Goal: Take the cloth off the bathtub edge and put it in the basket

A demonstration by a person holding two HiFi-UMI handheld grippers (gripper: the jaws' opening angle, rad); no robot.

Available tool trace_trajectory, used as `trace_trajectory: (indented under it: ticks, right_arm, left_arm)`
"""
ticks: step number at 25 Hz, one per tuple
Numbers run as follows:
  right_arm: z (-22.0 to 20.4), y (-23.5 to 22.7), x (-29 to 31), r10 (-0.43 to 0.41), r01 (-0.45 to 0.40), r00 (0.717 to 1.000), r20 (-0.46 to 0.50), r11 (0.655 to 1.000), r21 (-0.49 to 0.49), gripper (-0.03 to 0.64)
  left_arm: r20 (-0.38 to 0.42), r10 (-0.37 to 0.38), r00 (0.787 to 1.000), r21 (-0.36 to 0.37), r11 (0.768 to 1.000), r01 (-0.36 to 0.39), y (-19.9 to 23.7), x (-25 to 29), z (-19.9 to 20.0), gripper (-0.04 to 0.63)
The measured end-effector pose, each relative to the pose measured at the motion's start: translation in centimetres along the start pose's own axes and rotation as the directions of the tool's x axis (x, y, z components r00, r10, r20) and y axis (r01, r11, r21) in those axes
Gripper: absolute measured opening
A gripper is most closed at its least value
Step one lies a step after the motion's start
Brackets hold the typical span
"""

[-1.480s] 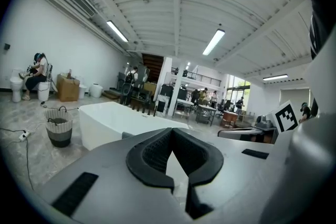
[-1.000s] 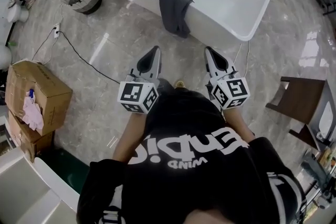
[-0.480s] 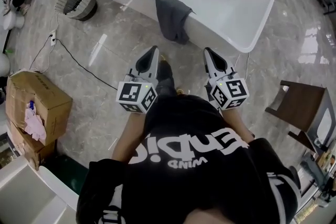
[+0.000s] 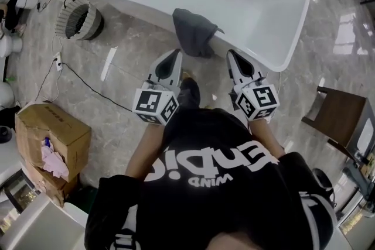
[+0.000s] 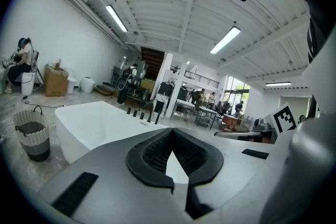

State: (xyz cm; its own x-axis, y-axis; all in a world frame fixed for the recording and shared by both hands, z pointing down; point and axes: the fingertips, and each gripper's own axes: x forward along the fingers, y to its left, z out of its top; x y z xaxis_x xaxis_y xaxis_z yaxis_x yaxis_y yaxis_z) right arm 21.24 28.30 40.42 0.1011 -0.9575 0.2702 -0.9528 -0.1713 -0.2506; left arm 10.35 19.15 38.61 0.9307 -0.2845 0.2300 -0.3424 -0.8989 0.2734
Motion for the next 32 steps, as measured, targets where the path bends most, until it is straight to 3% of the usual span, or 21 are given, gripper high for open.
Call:
trace_trajectory:
  ticks: [10,23,32]
  right_arm:
    - [2.5,-2.9,5.1,-0.156,0.155,0.988,0.011,0.987,0.040,0.014]
    - [2.9,-5.9,6.9,-0.165,0.165,0.986,-0.012,0.985,0.057,0.014]
    - [0.4,-7.7,8.4,-0.159,0.163,0.986,-0.053,0.985,0.064,0.014]
  left_arm:
    - [-0.043,-0.177,0.983,0.037,0.983,0.179,3.7,7.0,3.2,0.012]
    - [-0.100,-0.205,0.974,0.028,0.978,0.208,2.9,11.6,2.7,0.012]
    - [-0.133,-0.191,0.973,0.005,0.981,0.193,4.1,13.9,0.2,0.012]
